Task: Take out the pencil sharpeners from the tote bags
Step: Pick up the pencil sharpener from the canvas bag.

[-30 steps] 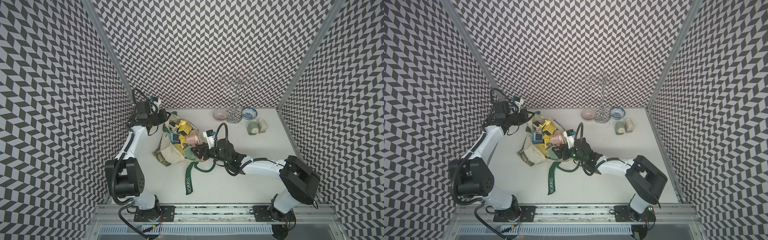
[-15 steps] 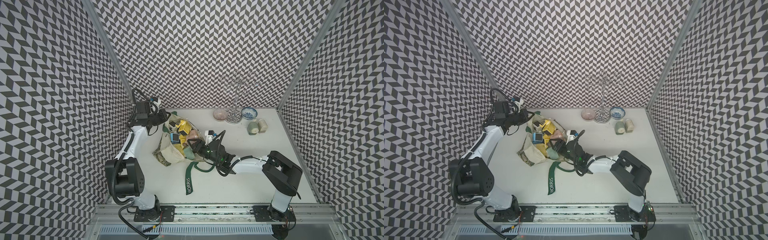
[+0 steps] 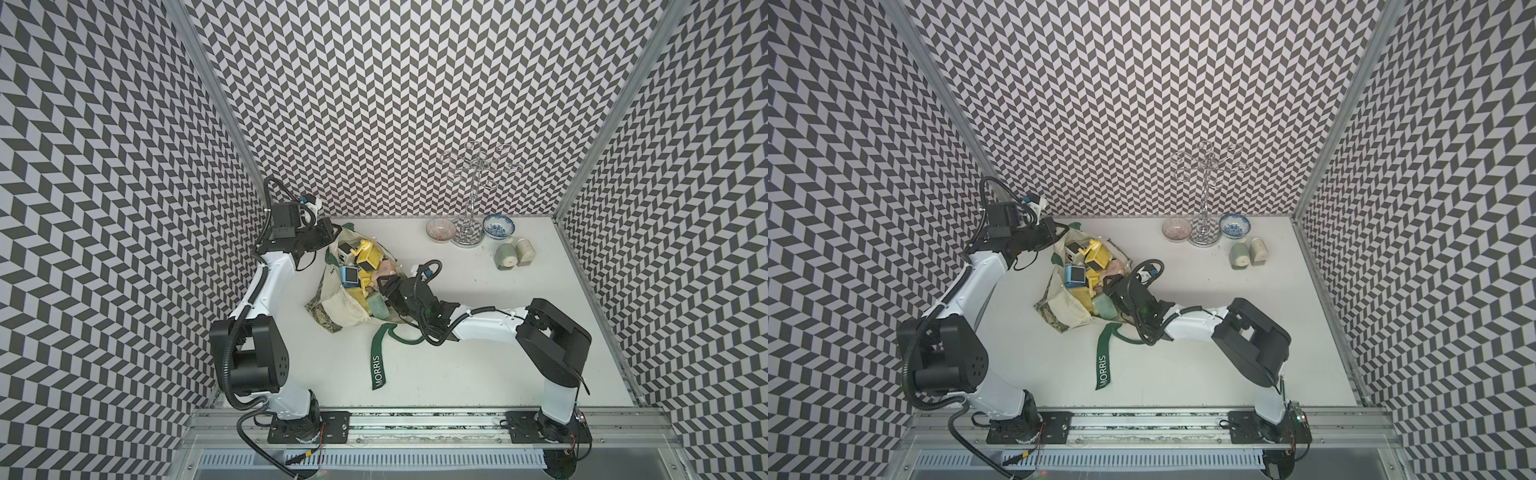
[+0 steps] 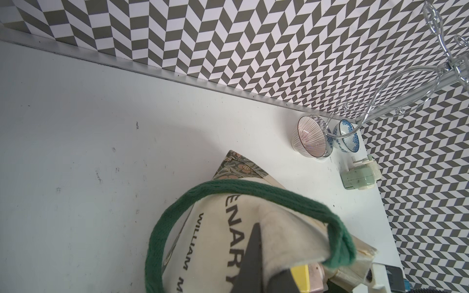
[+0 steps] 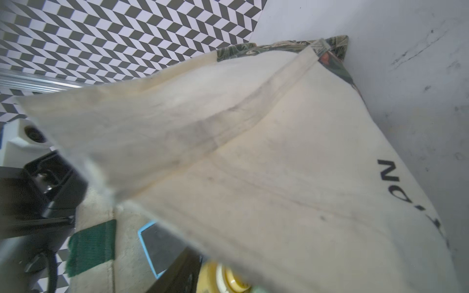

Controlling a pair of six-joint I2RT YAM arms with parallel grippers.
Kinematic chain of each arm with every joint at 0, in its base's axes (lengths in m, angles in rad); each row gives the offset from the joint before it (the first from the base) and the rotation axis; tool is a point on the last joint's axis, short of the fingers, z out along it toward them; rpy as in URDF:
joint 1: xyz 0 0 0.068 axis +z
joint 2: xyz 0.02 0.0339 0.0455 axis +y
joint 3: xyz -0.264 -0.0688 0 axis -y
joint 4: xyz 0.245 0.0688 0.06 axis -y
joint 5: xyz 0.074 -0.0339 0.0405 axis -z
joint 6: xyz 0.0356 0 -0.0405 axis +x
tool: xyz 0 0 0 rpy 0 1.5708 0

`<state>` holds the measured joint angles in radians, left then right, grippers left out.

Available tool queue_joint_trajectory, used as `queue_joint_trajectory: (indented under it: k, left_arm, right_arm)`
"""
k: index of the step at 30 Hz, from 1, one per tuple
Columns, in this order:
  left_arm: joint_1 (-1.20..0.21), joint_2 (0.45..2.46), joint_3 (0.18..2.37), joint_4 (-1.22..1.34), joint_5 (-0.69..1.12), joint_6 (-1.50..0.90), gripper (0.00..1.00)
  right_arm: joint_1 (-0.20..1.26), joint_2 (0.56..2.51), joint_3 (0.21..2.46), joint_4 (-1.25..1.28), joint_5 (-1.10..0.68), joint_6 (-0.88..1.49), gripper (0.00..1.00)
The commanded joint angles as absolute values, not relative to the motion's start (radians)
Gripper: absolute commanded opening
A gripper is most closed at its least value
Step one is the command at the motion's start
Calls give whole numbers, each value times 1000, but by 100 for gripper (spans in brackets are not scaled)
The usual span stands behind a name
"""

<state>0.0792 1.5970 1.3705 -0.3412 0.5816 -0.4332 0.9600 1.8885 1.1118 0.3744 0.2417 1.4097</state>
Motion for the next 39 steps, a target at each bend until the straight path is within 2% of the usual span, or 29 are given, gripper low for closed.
queue_joint_trajectory:
  k: [1,22,33,39]
  left_arm:
    - [103,1561,1394,-189,627,-445,0]
    - [104,1571,1393,-188,631,-446,0]
    - [104,1573,1393,-187,632,-446,0]
    - [105,1572,1391,-187,632,-446,0]
  right_arm:
    - [963,1918,1130,407,306,1441,68]
    - [905,2020,1271,402,422,1403,68]
    - [874,2107,1343,417,361,1343,65]
    - [866,2143,1369,433,315,1253,58]
